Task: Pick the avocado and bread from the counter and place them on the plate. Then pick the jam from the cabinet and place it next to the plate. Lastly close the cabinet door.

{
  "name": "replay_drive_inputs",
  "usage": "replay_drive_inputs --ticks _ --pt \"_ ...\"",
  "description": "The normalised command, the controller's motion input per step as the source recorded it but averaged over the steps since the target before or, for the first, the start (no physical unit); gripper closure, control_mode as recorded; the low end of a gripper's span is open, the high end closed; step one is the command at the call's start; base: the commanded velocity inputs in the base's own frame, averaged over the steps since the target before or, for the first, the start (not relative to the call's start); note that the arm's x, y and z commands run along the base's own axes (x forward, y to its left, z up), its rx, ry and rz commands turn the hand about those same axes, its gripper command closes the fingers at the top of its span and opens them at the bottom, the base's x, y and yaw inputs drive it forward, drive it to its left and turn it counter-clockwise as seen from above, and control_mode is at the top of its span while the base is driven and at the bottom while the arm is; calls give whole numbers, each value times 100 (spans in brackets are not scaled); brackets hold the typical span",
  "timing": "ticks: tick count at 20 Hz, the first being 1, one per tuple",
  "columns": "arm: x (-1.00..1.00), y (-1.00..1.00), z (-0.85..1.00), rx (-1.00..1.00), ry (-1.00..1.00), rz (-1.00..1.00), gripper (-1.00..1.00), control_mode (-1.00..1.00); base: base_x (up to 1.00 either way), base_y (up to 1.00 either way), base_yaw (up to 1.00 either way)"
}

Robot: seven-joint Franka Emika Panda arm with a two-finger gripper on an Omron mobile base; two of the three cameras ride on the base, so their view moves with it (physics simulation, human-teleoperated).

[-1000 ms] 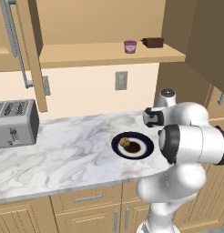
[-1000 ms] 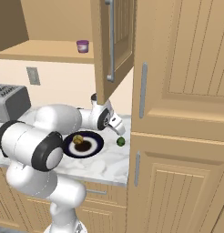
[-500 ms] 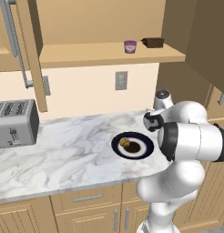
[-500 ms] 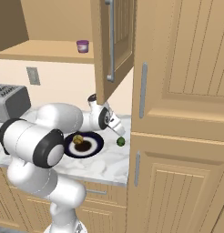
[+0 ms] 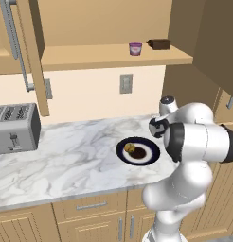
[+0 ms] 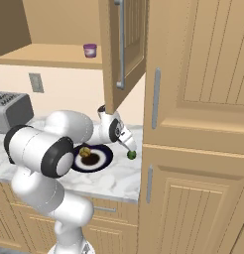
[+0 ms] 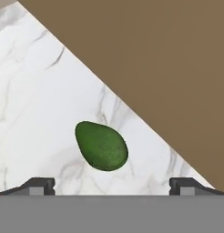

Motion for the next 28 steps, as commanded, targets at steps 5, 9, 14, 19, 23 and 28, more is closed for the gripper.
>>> replay_drive_inputs --ticks 5,9,14,19,23,28 --pt "0 -11 -18 0 6 0 -100 -100 0 0 0" --pt "3 -5 -19 -1 1 0 -100 -100 0 0 0" --pt "15 0 -23 0 0 0 -100 -100 0 0 0" --pt "22 0 -22 0 0 0 -100 -100 0 0 0" --pt "7 -11 -32 -5 0 0 -100 -100 0 0 0" --pt "0 -21 -46 -12 0 0 -100 -100 0 0 0"
